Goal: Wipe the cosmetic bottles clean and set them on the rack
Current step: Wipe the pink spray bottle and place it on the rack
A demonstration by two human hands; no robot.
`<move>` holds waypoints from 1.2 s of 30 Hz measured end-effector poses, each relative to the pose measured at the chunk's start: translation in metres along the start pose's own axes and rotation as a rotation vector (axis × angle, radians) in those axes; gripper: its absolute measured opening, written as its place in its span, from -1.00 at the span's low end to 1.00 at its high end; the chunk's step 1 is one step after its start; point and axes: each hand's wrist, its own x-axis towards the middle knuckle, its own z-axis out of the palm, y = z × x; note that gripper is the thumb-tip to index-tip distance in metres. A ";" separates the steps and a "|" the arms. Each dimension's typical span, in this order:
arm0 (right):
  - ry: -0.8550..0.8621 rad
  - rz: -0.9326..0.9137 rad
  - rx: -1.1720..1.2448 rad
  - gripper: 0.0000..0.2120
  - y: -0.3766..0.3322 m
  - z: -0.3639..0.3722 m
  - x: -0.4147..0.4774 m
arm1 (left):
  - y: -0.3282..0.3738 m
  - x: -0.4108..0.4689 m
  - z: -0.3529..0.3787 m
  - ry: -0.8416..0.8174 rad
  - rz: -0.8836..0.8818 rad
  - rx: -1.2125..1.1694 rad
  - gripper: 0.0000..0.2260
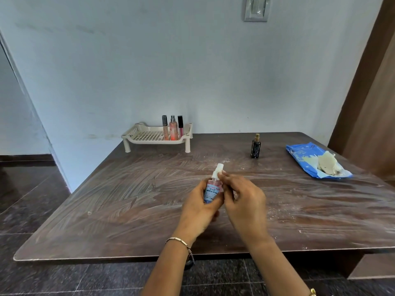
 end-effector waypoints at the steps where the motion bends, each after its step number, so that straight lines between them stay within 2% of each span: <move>1: -0.027 -0.118 -0.101 -0.74 0.002 0.000 -0.001 | 0.000 0.000 -0.002 -0.005 -0.009 0.007 -0.78; 4: -0.123 -0.355 -0.337 -0.72 0.003 -0.002 0.005 | -0.004 0.003 -0.006 0.027 0.010 0.137 -0.64; 6: -0.168 -0.416 -0.426 -0.71 0.000 -0.004 0.013 | -0.004 0.004 -0.007 0.073 0.030 0.168 -0.61; 9: -0.206 -0.406 -0.529 -0.73 -0.004 -0.007 0.027 | -0.001 0.004 -0.007 0.134 0.043 0.187 -0.58; 12: -0.282 -0.300 -0.580 -0.67 -0.004 -0.008 0.038 | -0.001 0.004 -0.006 0.182 0.070 0.291 -0.56; 15: -0.324 -0.099 -0.421 -0.66 -0.003 -0.006 0.046 | 0.001 0.001 -0.004 0.162 0.083 0.294 -0.60; 19: -0.321 0.335 0.193 -0.81 0.000 -0.005 0.050 | 0.001 -0.001 -0.003 0.109 0.088 0.217 -0.68; 24: -0.245 0.604 0.599 -0.76 -0.006 -0.002 0.045 | 0.000 -0.001 -0.002 0.103 0.082 0.096 -0.72; 27: -0.238 0.569 0.612 -0.78 -0.011 0.004 0.035 | 0.005 0.000 -0.002 0.139 0.099 0.108 -0.83; 29: -0.208 0.512 0.567 -0.81 -0.015 0.009 0.027 | 0.009 0.000 -0.001 0.138 0.084 0.032 -0.80; 32: -0.165 0.462 0.477 -0.74 -0.022 0.011 0.019 | 0.009 0.001 -0.002 0.119 0.044 -0.065 -0.75; 36: -0.165 0.393 0.345 -0.70 -0.026 0.009 0.012 | 0.008 -0.001 -0.001 0.073 0.010 -0.225 -0.80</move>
